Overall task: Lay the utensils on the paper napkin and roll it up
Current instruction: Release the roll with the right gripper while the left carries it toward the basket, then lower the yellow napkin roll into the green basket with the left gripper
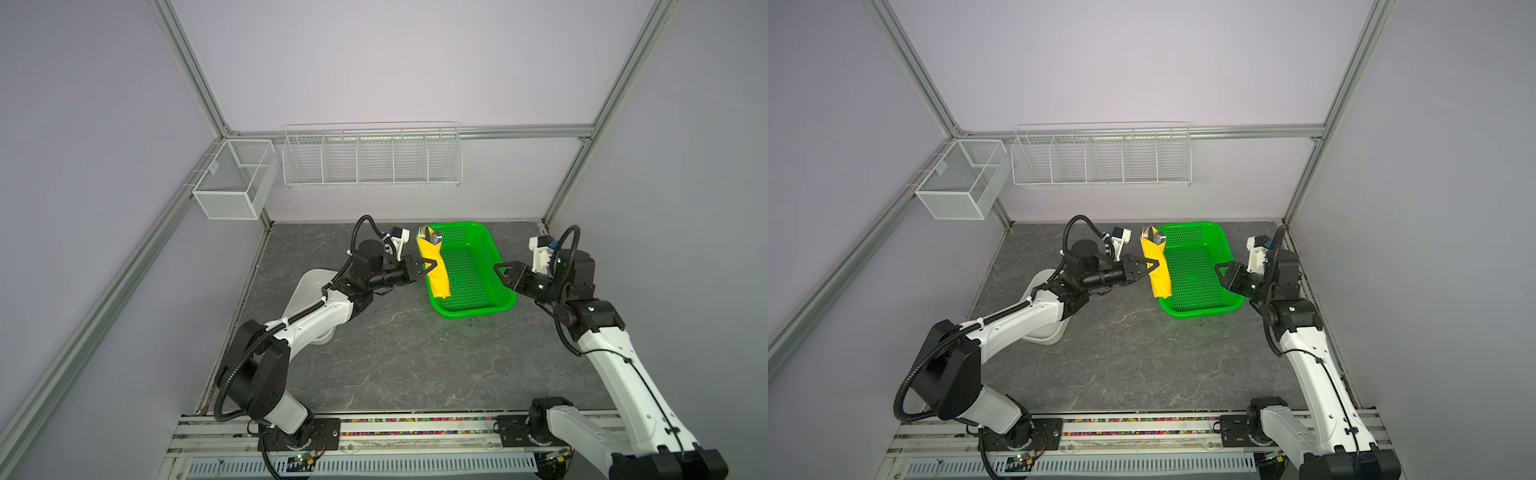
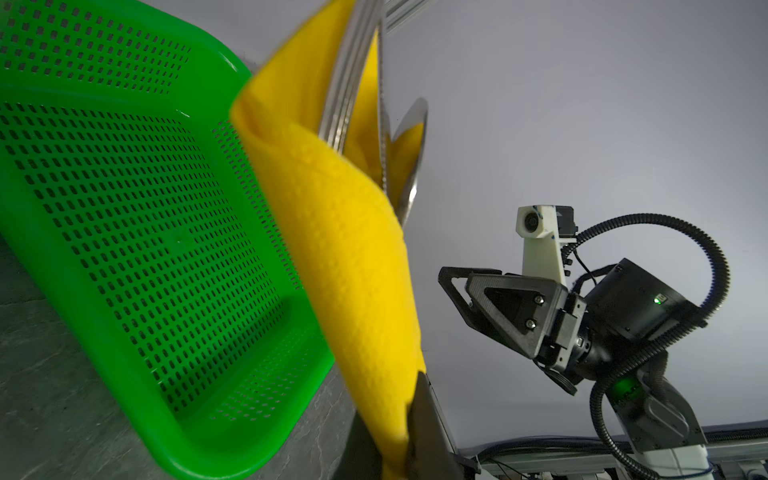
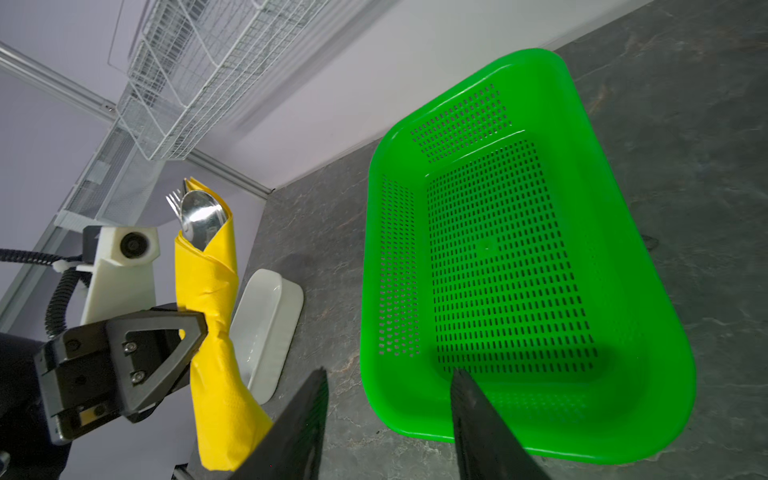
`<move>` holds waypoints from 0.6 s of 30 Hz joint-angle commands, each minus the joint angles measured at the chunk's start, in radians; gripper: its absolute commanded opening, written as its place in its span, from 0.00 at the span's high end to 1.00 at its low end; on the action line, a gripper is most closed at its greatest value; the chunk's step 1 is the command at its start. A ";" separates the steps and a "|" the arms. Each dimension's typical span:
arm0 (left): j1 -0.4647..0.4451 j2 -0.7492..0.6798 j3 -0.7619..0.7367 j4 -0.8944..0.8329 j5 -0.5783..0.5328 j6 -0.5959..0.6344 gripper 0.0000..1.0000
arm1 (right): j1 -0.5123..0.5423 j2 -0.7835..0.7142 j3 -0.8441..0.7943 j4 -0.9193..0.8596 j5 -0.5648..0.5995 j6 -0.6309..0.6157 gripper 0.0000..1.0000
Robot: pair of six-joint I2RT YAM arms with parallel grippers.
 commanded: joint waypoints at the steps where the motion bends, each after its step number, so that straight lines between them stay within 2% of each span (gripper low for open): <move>1: -0.017 0.041 0.070 0.053 -0.008 -0.011 1.00 | -0.055 0.031 -0.010 -0.077 0.002 -0.053 0.48; 6: -0.039 0.140 0.137 0.071 -0.008 -0.029 1.00 | -0.153 0.126 0.005 -0.099 -0.010 -0.082 0.46; 10: -0.050 0.226 0.198 0.071 -0.011 -0.051 1.00 | -0.181 0.199 0.014 -0.092 -0.009 -0.105 0.43; 14: -0.059 0.310 0.254 0.050 -0.031 -0.070 1.00 | -0.185 0.293 0.034 -0.069 -0.069 -0.135 0.41; 18: -0.063 0.390 0.306 0.075 -0.015 -0.094 1.00 | -0.186 0.365 0.074 -0.096 0.013 -0.170 0.40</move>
